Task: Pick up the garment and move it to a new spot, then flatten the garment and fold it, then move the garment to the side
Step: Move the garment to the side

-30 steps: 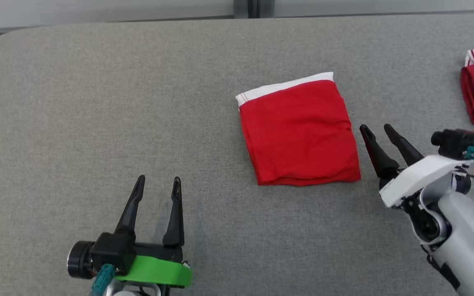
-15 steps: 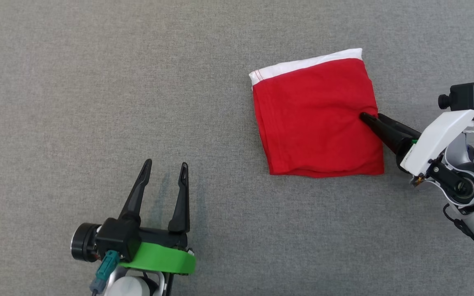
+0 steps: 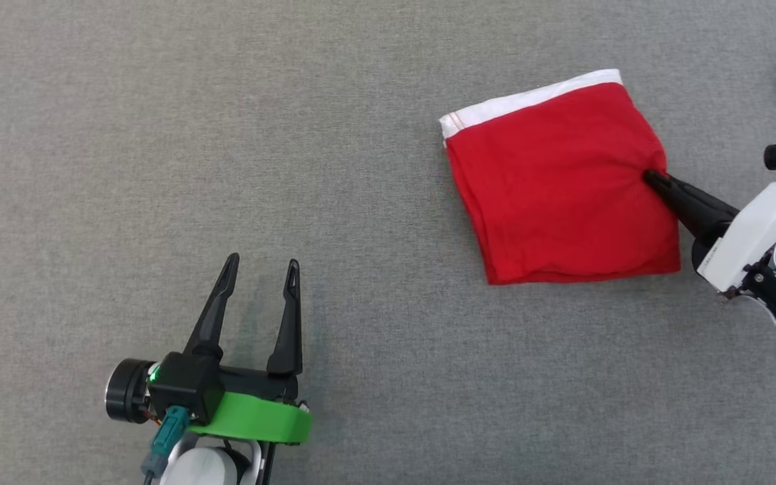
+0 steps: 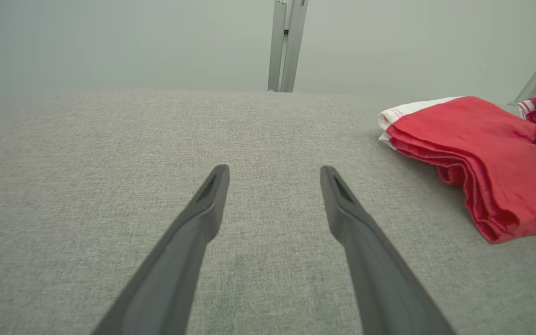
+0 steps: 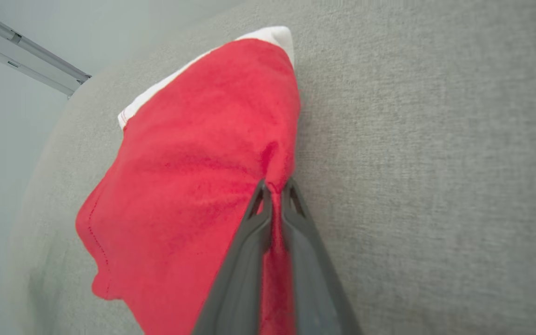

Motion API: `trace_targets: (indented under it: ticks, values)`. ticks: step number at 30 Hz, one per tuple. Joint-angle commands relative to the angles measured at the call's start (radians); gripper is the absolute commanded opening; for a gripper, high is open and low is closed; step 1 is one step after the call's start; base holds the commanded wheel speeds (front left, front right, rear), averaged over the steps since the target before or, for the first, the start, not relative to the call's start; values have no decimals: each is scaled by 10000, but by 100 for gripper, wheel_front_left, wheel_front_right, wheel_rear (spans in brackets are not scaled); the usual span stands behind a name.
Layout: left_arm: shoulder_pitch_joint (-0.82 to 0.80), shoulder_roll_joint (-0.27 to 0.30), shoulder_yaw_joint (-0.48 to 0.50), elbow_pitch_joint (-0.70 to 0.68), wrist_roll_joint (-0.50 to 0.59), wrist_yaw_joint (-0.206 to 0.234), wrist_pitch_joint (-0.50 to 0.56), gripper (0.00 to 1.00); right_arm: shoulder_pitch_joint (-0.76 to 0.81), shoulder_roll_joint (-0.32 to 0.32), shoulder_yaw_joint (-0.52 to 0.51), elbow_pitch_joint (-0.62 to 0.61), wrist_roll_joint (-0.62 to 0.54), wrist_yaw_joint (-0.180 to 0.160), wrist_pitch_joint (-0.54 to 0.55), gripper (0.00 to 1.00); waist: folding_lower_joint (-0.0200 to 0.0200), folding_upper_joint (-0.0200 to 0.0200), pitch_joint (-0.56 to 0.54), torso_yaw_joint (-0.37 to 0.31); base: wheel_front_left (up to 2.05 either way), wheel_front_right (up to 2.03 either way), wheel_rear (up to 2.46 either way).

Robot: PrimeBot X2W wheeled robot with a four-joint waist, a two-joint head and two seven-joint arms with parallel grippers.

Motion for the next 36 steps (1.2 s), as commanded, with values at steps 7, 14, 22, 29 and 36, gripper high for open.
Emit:
trace_targets:
  ticks: [7,14,22,29,36]
  values:
    - [-241,31,116,-299,373,-297,1,100,-473,-1353,81,-99,-549,-4,-436,0,-1,0,317,-1082,0,0,0]
    - [-262,143,282,-407,745,-701,1,100,-1270,-2030,-58,183,-1198,-4,-841,0,-1,0,799,-1860,0,0,0]
    - [-469,236,309,-496,1028,-907,1,100,-2064,-2492,-120,749,-1801,-5,-987,0,-1,0,1206,-2267,0,0,0]
    - [-447,251,381,-632,1083,-1002,1,100,-2348,-2816,-371,1541,-2181,-8,-1251,0,-1,0,1421,-2305,0,0,0]
    - [-606,253,428,-795,1116,-1084,1,100,-2641,-2944,-720,2385,-2570,-10,-1346,0,-1,0,1716,-2247,0,0,0]
